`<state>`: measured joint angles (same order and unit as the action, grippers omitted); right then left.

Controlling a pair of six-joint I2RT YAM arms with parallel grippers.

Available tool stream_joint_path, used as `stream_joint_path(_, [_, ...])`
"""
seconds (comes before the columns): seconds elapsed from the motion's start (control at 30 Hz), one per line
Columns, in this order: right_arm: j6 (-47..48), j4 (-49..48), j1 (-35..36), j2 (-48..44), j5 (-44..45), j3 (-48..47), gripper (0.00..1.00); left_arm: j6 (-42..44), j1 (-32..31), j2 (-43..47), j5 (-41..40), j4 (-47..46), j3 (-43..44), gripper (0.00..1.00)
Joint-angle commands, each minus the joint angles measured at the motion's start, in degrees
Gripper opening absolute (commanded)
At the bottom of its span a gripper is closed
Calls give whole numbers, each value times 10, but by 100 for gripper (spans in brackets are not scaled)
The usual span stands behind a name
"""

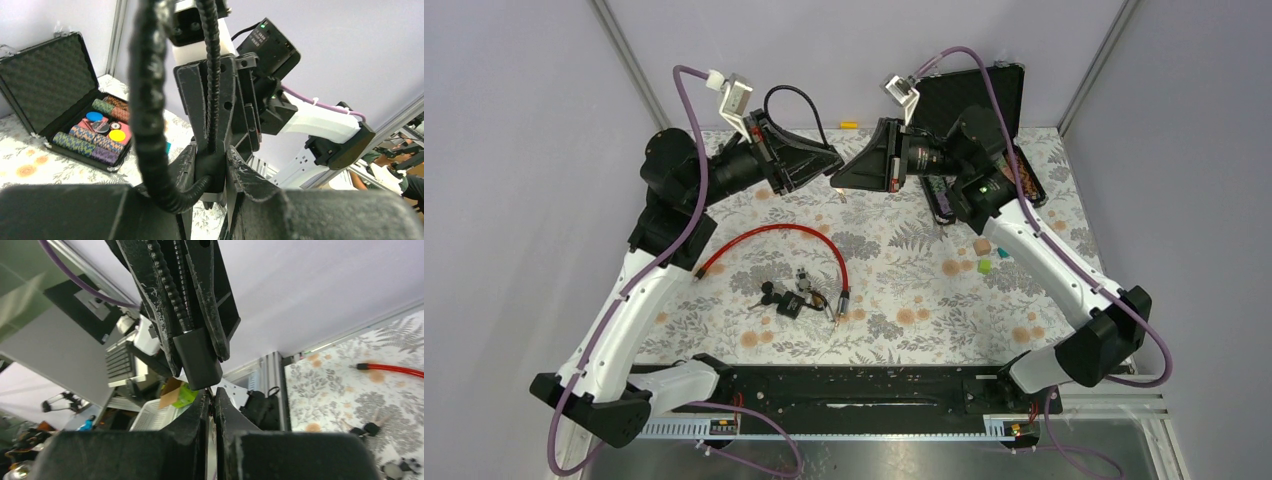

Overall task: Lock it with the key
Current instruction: Lock the lock.

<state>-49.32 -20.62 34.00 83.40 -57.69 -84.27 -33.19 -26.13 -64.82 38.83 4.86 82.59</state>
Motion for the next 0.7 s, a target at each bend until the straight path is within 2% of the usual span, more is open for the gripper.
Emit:
stream_joint_path(0.0, [-129,-115,-1,2,-102,6,0,-15,24,23,-47,-137,-17,0])
stream_joint_path(0.07, [-99,-80,-2,-2,-65,13,0,-27,24,26,-73,-145,-27,0])
stream_joint_path(0.2, [90,128,-2,-24,67,-2,0,5,24,29,-139,-101,-29,0])
stream_joint_path(0.27, [129,158,-3,-33,115,4,0,17,24,30,-171,-87,-36,0])
stream_joint_path(0.37, [136,161,-3,-42,150,14,0,28,24,25,-181,-81,-44,0])
stream_joint_path(0.53, [86,119,-5,-16,34,-3,0,33,24,17,-139,-94,-42,0])
stream_joint_path(0.67, [14,52,-6,6,-82,-10,0,33,35,3,-46,-111,-24,0])
